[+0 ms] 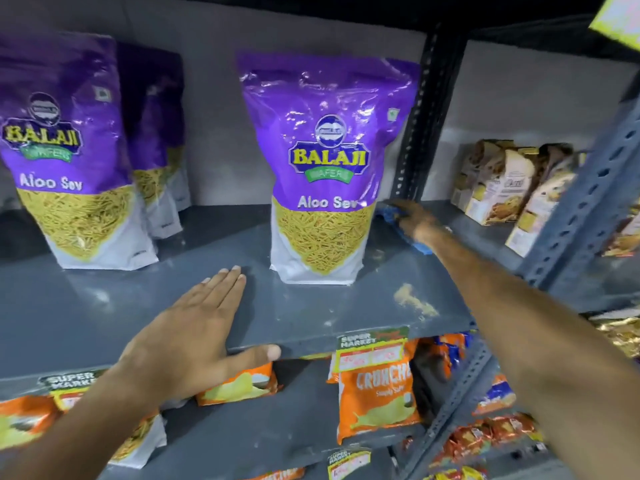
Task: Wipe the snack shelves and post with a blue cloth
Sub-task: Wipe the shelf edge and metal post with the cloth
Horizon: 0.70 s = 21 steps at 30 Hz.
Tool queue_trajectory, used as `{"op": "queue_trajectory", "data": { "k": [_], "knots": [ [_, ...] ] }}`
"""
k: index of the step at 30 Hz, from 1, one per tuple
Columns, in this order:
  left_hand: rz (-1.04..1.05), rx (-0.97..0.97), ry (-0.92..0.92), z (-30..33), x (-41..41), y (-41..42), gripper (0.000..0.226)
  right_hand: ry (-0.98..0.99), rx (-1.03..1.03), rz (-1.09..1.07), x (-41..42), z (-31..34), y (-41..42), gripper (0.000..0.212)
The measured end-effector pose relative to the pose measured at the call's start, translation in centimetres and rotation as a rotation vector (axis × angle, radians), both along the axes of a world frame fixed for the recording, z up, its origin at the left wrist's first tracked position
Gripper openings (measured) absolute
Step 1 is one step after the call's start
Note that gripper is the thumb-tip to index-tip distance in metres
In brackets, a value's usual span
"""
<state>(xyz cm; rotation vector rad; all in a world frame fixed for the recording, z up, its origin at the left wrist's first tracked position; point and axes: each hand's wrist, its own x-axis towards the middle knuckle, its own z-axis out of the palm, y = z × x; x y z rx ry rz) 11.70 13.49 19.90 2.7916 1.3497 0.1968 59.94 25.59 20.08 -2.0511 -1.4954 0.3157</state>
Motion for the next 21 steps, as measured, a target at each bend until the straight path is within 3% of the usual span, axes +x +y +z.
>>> {"op": "queue_trajectory", "data": {
  "k": [4,9,17,21],
  "knots": [
    [-0.010,0.010,0.013,-0.6,-0.3,0.5,0.130,-0.053,0.078,0.145,1.5,-0.7,4.6,0.048],
    [-0.006,-0.007,0.033,-0.5,-0.3,0.4,0.129,-0.065,0.061,0.174,-1.3,1.8,2.8,0.042],
    [-0.019,-0.019,0.015,0.1,0.0,-0.2,0.132,0.078,0.115,0.243,-4.7,1.8,-4.9,0.045],
    [-0.024,-0.028,-0.001,0.4,0.1,-0.6,0.135,0.021,0.083,0.314,-5.9,2.1,-9.6,0.039]
  ]
}}
